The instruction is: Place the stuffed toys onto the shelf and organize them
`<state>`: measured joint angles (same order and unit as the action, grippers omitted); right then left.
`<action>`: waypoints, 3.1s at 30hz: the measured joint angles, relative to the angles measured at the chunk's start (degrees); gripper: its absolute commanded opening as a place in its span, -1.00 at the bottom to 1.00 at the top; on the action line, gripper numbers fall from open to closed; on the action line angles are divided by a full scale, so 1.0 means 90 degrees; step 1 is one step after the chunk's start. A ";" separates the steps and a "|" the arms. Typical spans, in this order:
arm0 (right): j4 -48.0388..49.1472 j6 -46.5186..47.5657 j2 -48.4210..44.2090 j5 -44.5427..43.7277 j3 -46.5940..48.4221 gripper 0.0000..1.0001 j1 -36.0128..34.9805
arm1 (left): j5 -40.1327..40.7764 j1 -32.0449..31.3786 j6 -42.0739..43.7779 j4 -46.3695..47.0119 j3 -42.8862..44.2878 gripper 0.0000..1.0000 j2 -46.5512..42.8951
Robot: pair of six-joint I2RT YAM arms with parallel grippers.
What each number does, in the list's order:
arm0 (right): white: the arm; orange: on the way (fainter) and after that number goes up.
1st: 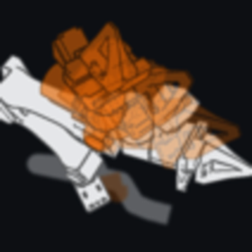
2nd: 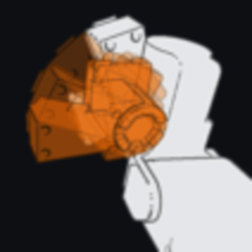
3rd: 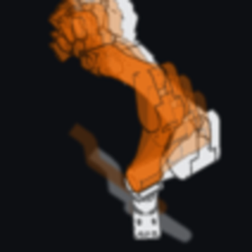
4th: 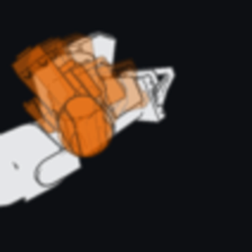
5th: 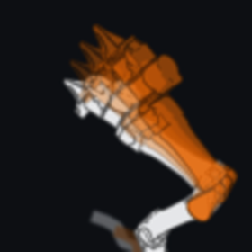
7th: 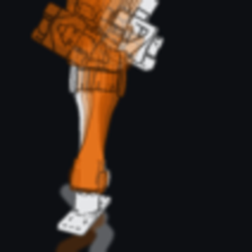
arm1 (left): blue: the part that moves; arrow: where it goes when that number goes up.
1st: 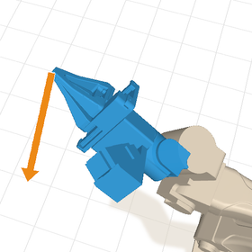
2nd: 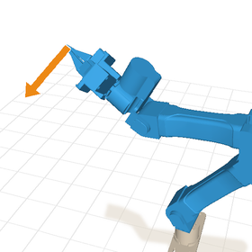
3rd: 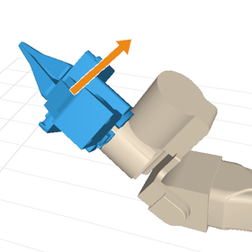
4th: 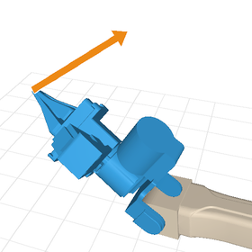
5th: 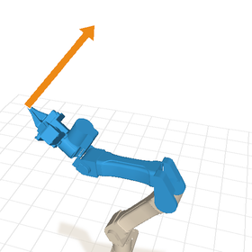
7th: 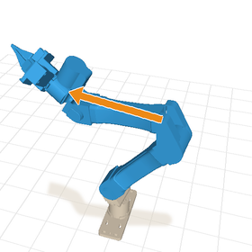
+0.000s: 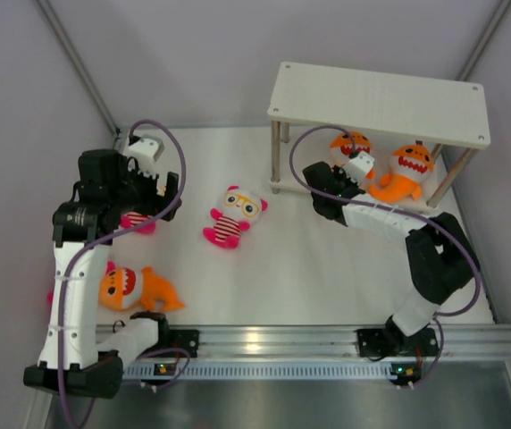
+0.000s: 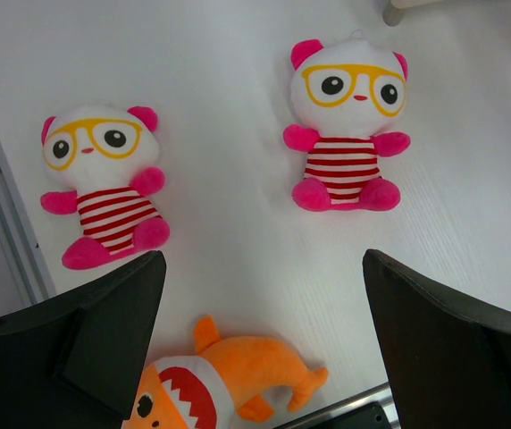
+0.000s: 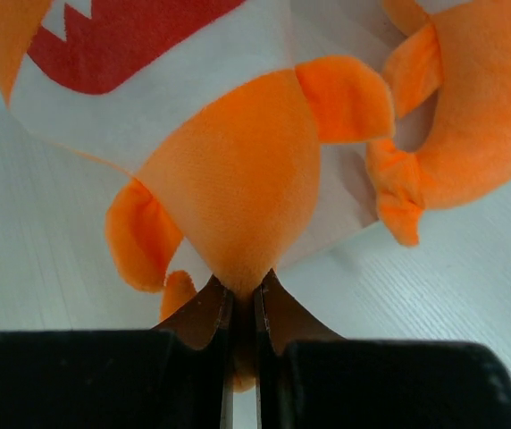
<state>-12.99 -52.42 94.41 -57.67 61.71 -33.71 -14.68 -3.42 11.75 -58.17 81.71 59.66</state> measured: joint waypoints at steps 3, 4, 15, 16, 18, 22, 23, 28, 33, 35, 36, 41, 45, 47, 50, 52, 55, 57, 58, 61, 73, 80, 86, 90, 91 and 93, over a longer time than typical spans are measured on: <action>0.0119 0.0236 0.0289 0.0078 0.0253 -1.00 0.0182 | 0.0015 0.0000 0.0017 0.0000 -0.0041 0.96 -0.0024; 0.0138 0.0274 0.0357 0.0100 0.0306 -1.00 0.0226 | 0.0017 0.0000 0.0017 -0.0002 -0.0053 0.96 -0.0032; 0.0141 0.0316 0.0661 0.0328 0.0391 -0.58 0.0612 | 0.0066 0.0000 0.0022 -0.0002 -0.0058 0.96 -0.0034; 0.0148 0.0306 0.0680 0.0335 0.0410 -0.47 0.0629 | 0.0066 0.0000 0.0022 -0.0002 -0.0058 0.96 -0.0034; 0.0151 0.0306 0.0695 0.0386 0.0425 -0.31 0.0639 | 0.0066 0.0000 0.0022 -0.0002 -0.0058 0.96 -0.0034; 0.0175 0.0311 0.0692 0.0476 0.0423 -0.15 0.0641 | 0.0068 0.0000 0.0022 -0.0002 -0.0058 0.96 -0.0034; 0.0180 0.0318 0.0692 0.0493 0.0423 -0.14 0.0641 | 0.0068 0.0000 0.0022 0.0000 -0.0058 0.96 -0.0034; 0.0223 0.0330 0.0678 0.0544 0.0401 0.09 0.0641 | 0.0068 0.0000 0.0022 -0.0002 -0.0058 0.96 -0.0046; 0.0357 0.0508 0.0520 0.0529 0.0216 0.29 0.0627 | 0.0068 0.0000 0.0034 0.0000 -0.0080 0.96 -0.0126; 0.0425 0.0622 0.0342 0.0503 0.0087 0.34 0.0580 | 0.0068 0.0000 0.0041 0.0000 -0.0095 0.96 -0.0141; 0.0452 0.0673 0.0238 0.0476 0.0032 0.40 0.0554 | 0.0066 0.0000 0.0044 0.0000 -0.0104 0.96 -0.0143; 0.0777 0.1035 -0.0323 0.0267 -0.0158 0.49 0.0425 | 0.0063 0.0000 0.0046 -0.0002 -0.0160 0.96 -0.0158; 0.0882 0.1180 -0.0505 0.0192 -0.0165 0.49 0.0369 | 0.0063 0.0000 0.0046 -0.0002 -0.0177 0.96 -0.0158; 0.0923 0.1212 -0.0529 0.0177 -0.0209 0.49 0.0369 | 0.0063 0.0000 0.0046 -0.0002 -0.0177 0.96 -0.0158; 0.0940 0.1217 -0.0532 0.0148 -0.0306 0.49 0.0369 | 0.0063 0.0000 0.0046 -0.0002 -0.0177 0.96 -0.0160; 0.0979 0.1290 -0.0532 0.0143 -0.0372 0.45 0.0369 | 0.0066 0.0000 0.0049 -0.0002 -0.0180 0.96 -0.0160; 0.1319 0.1773 -0.0614 0.0138 -0.0597 0.45 0.0294 | 0.0078 0.0000 0.0075 0.0002 -0.0216 0.96 -0.0185; 0.1610 0.2246 -0.0755 0.0095 -0.0775 0.48 0.0117 | 0.0180 -0.0002 0.0138 0.0005 -0.0294 0.96 -0.0216; 0.1763 0.2518 -0.0860 0.0068 -0.0860 0.49 -0.0019 | 0.0313 -0.0002 0.0177 0.0015 -0.0362 0.96 -0.0233; 0.2200 0.3245 -0.1399 0.0036 -0.1151 0.49 -0.0627 | 0.1246 -0.0010 0.0304 0.0056 -0.0787 0.96 -0.0279; 0.2599 0.4369 -0.2866 0.0605 -0.1705 0.46 -0.1991 | 0.3201 0.2482 0.1450 -0.0425 -0.2407 0.96 0.0401; 0.2737 0.4898 -0.2863 0.0855 -0.1787 0.46 -0.2523 | 0.2178 0.4478 0.1974 -0.0707 -0.2382 0.89 0.0860; 0.2977 0.5328 -0.2829 0.0872 -0.1814 0.45 -0.2744 | 0.1508 0.4473 0.2123 -0.0935 -0.2747 0.70 0.0648; 0.3118 0.5493 -0.2803 0.0865 -0.1848 0.45 -0.2798 | 0.1389 0.4517 0.2210 -0.1001 -0.2999 0.60 0.0653; 0.3145 0.5525 -0.2795 0.0852 -0.1872 0.46 -0.2807 | 0.1370 0.4524 0.2225 -0.1005 -0.3094 0.58 0.0653; 0.3174 0.5561 -0.2739 0.0831 -0.1902 0.46 -0.2822 | 0.1362 0.4532 0.2246 -0.1037 -0.3305 0.47 0.0702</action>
<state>15.57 -2.37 69.76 -50.19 44.60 -59.11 -2.42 37.36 31.97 -67.51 51.96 65.98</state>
